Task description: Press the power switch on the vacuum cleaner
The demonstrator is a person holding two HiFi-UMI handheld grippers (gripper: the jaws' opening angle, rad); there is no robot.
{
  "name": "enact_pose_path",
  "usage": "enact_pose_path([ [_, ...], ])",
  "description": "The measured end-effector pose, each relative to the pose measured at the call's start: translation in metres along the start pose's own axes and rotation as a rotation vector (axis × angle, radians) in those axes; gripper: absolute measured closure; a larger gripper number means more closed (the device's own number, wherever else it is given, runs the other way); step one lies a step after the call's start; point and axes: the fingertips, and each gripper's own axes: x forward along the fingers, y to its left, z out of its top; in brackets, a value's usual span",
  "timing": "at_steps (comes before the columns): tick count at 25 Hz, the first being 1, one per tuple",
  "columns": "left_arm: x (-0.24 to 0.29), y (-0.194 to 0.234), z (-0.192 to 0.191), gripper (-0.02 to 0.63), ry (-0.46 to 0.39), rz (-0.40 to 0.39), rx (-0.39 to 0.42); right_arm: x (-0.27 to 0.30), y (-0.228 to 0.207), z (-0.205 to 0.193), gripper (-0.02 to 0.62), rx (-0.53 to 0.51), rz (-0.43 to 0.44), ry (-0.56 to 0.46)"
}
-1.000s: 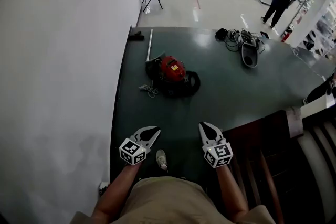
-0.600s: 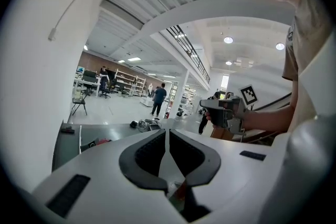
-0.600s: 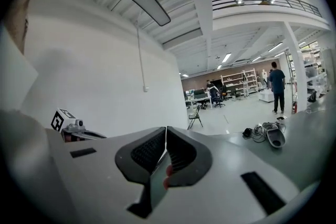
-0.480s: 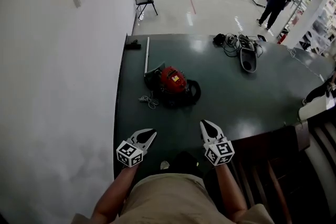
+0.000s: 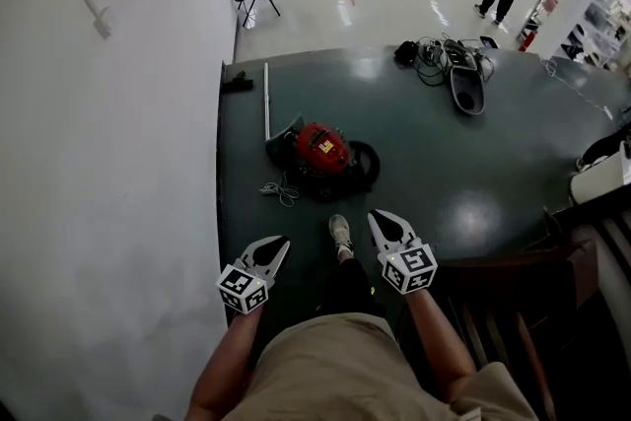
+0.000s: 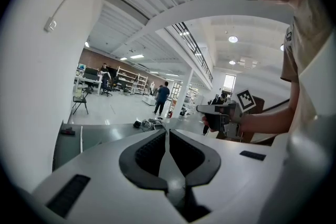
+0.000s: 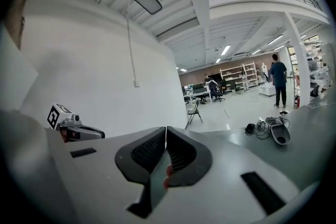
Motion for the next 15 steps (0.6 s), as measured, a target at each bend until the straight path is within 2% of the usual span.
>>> enact_pose_path([
  [6, 0.063, 0.087, 0.031, 0.595, 0.019, 0.085, -0.048, 0.096, -0.069, 0.013, 0.580, -0.012, 0.018, 0.061],
  [10, 0.127, 0.135, 0.048, 0.594, 0.070, 0.089, -0.058, 0.165, -0.120, 0.012, 0.581, -0.069, 0.028, 0.128],
  [15, 0.210, 0.172, 0.062, 0.595, 0.146, 0.075, -0.093, 0.232, -0.175, 0.004, 0.580, -0.104, 0.054, 0.226],
])
